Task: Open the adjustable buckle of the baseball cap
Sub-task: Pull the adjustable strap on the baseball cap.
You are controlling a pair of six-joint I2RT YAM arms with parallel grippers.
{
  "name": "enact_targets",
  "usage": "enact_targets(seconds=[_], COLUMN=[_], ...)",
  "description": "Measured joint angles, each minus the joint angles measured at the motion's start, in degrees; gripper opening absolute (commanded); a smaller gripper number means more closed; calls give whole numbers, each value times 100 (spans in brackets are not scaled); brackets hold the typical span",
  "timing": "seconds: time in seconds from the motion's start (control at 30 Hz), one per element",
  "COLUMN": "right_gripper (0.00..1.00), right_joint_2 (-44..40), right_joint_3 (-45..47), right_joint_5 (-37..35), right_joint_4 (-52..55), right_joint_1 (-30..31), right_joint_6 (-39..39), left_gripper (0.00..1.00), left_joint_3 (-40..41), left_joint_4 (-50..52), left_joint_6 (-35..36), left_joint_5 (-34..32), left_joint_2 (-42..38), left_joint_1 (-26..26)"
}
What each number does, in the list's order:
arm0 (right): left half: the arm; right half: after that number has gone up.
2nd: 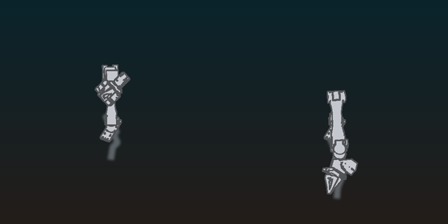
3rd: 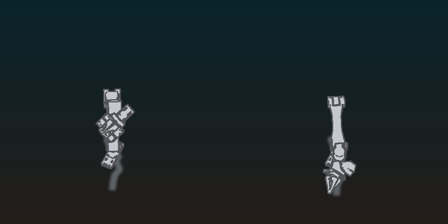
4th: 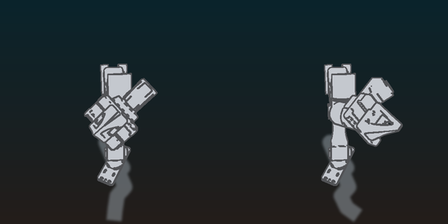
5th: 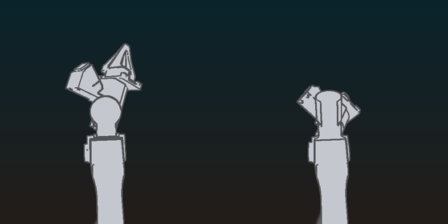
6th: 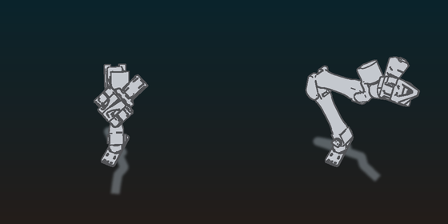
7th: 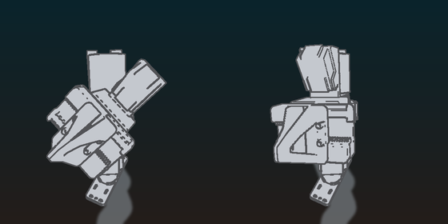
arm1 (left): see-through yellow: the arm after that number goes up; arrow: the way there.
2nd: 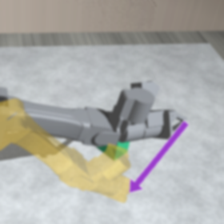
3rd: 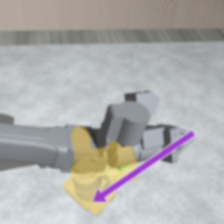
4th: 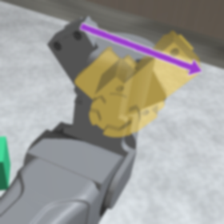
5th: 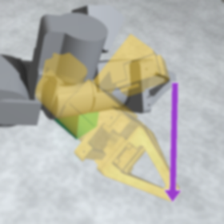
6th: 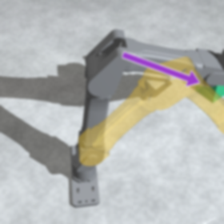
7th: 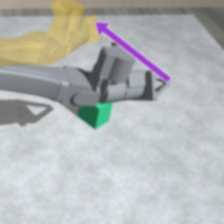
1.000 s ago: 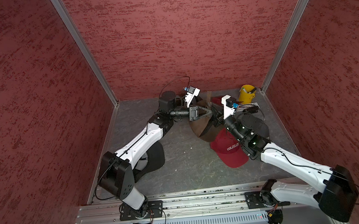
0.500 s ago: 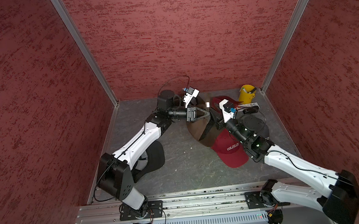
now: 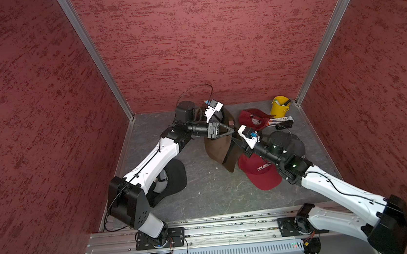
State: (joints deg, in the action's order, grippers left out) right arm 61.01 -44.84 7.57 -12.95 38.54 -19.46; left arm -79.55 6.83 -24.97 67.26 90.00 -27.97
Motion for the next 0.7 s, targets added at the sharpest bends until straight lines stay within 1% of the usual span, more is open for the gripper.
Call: enact_targets(seconds=[0.13,0.37,0.7], right_gripper=[42,44,46], right_joint_2=[-24,-221,-201], right_joint_3=[22,68,68], right_joint_5=[-31,-83,-155], right_joint_4=[-133,-175,-166], right_joint_1=[0,-2,-2], right_joint_6=[131,262,387], left_gripper=[0,0,0], left_joint_3=[-44,-337,-717], left_joint_4=[208,835,1738], left_joint_6=[74,435,1016], left_joint_5=[116,251,444], left_joint_2=[0,0,7], left_joint_1=[0,-61,-238])
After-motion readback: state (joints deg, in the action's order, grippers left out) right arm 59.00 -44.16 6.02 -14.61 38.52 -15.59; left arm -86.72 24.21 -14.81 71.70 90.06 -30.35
